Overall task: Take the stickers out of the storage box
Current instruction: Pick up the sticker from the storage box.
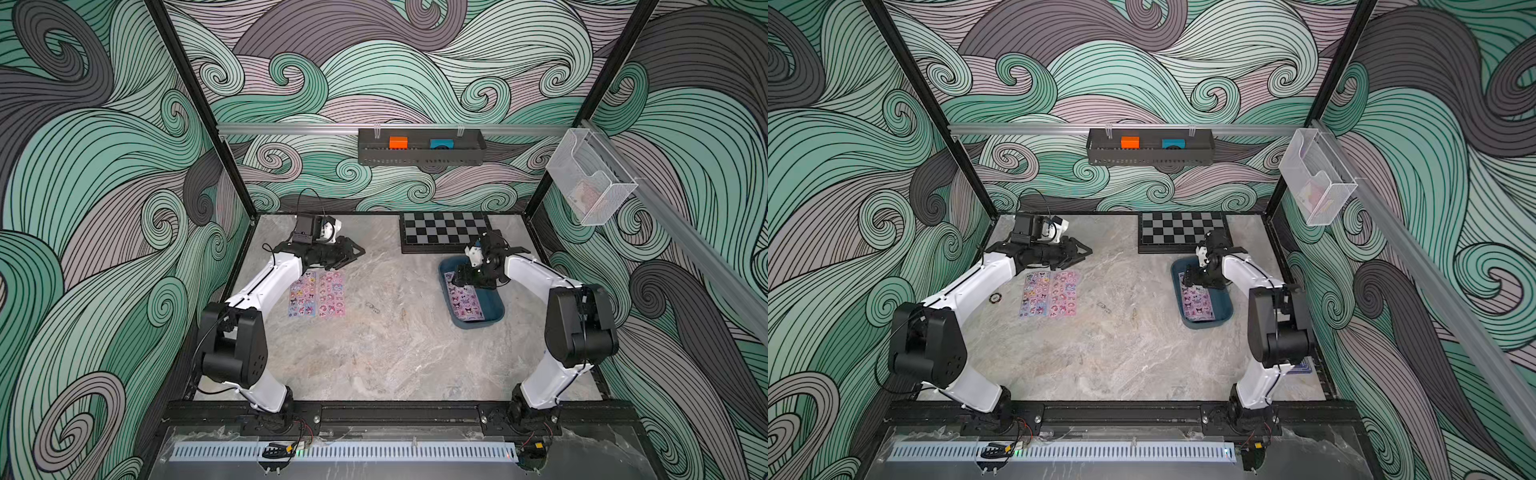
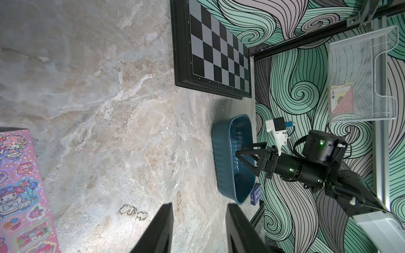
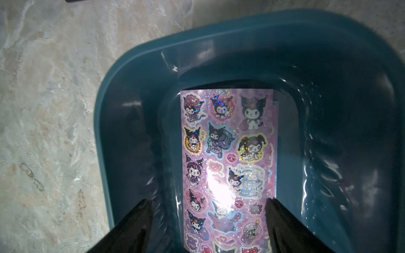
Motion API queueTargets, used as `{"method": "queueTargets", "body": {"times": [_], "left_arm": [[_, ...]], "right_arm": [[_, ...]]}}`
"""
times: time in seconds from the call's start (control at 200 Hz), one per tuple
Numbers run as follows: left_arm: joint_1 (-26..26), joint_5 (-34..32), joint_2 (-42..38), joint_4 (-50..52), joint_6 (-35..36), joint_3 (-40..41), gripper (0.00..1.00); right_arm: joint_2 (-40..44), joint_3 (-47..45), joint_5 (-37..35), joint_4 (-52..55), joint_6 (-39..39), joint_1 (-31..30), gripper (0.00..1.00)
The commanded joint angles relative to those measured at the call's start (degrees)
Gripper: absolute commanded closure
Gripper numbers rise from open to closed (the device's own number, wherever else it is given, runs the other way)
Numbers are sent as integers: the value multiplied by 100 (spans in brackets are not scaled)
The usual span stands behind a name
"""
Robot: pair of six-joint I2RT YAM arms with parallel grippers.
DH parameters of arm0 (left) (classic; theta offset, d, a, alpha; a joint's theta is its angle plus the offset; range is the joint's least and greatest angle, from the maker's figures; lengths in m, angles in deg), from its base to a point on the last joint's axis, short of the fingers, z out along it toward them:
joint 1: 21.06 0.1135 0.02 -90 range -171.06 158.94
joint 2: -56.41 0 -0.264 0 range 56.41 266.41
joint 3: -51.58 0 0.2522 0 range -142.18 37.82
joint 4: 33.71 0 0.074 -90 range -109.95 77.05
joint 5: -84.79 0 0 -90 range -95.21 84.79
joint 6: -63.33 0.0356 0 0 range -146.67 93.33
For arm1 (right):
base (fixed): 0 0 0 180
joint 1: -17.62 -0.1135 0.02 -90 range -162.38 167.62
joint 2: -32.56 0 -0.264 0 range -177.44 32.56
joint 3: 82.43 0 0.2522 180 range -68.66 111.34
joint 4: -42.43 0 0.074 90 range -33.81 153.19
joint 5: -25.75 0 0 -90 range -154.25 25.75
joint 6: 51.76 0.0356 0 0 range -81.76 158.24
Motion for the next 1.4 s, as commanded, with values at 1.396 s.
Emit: {"method": "queueTargets", "body": {"times": [1.396], "left_arm": [[-79, 306, 206, -242, -37, -246, 56]], "right_arm": [[-1041, 387, -1144, 606, -215, -388, 7]]}}
